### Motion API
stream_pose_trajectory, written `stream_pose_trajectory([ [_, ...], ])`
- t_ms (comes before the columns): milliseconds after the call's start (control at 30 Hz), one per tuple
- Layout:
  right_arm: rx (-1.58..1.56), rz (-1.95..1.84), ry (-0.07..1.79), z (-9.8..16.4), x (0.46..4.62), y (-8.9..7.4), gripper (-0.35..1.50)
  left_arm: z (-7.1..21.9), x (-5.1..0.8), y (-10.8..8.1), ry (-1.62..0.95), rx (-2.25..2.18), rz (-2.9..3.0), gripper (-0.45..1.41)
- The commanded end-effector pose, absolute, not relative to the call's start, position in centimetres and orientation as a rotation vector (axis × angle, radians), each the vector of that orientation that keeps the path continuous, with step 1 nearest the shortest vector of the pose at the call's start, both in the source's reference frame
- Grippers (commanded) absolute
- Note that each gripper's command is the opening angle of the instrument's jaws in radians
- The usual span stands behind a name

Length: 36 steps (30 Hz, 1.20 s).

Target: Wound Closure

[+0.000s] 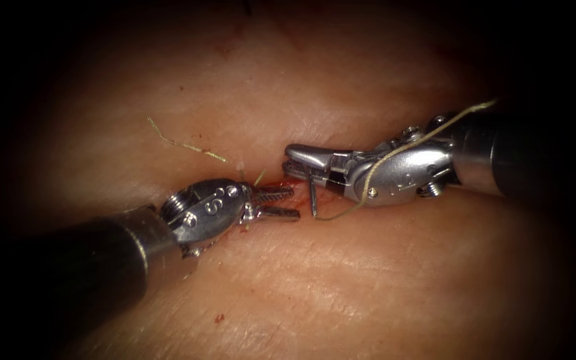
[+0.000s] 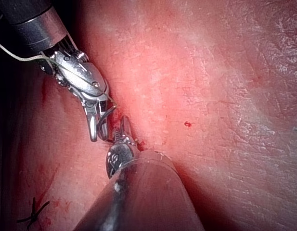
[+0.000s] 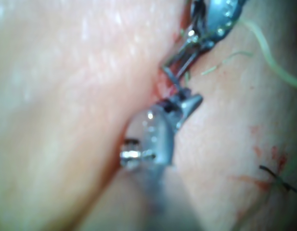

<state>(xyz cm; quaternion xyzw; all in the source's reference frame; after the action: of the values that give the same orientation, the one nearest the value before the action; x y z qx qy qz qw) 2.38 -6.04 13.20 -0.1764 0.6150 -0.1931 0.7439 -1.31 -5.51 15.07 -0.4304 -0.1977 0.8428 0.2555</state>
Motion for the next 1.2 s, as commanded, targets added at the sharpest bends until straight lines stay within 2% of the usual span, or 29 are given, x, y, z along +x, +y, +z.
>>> stream_pose_trajectory([
  [33, -0.384, -0.421, 1.349, 13.25, 2.44, -6.01, -0.35, 15.15, -1.35, -5.49, -0.541, -1.168, 2.284, 0.26],
  [867, -0.327, -0.33, 1.369, 13.11, 2.43, -5.91, -0.35, 15.2, -1.37, -5.51, -0.541, -1.159, 2.294, 0.24],
  [1200, -0.343, -0.32, 1.372, 12.84, 2.63, -5.73, -0.35, 15.29, -1.46, -5.58, -0.561, -1.146, 2.304, 0.23],
])
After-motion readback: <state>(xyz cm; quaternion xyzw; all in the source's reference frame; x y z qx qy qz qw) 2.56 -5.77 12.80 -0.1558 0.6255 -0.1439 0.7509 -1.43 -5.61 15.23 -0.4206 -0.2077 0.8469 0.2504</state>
